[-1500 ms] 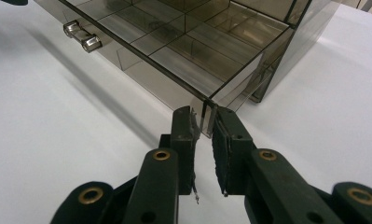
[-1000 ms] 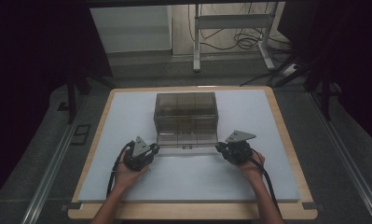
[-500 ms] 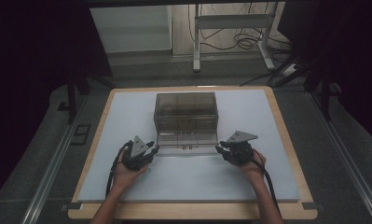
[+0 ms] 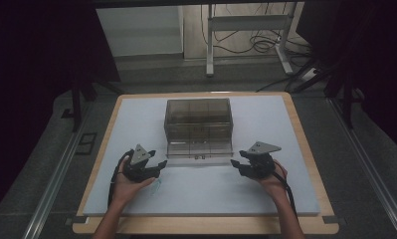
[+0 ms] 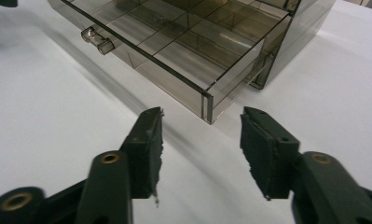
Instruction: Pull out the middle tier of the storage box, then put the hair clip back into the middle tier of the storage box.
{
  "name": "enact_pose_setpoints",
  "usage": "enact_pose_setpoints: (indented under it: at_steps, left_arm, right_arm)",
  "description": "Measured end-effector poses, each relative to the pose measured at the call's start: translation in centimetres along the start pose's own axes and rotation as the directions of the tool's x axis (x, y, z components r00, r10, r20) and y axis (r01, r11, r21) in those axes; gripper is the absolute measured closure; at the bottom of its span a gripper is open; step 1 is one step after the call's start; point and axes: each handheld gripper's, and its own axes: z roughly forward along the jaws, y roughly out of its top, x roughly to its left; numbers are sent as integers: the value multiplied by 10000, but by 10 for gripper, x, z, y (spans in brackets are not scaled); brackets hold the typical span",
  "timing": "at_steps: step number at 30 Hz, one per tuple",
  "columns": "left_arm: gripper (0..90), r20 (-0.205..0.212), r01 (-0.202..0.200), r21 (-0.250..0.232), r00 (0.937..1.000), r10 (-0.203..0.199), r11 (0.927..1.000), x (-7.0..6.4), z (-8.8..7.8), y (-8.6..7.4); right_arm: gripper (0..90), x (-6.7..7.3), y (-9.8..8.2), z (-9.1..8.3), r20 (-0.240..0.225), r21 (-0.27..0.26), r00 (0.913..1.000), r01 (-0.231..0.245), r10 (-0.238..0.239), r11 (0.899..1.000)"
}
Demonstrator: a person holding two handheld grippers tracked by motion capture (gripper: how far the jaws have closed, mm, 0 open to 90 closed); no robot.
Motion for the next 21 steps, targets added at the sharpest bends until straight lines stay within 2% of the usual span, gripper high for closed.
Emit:
enact_pose_setpoints:
  at_steps: [11,14,21]
  left_arm:
    - [332,69,282,299,9996,-284,9992,6,-7,-3]
    - [318,60,396,345,9992,-398,9986,7,-8,-3]
    - [309,225,473,560,9986,-486,9973,3,-12,-2]
  right_arm:
    - [381,-3,-3,-7,305,-218,9985,-448,454,9988]
    - [371,-4,-4,-7,260,-301,9978,-603,610,9977]
    - [369,-1,-4,-7,212,-300,9980,-590,596,9978]
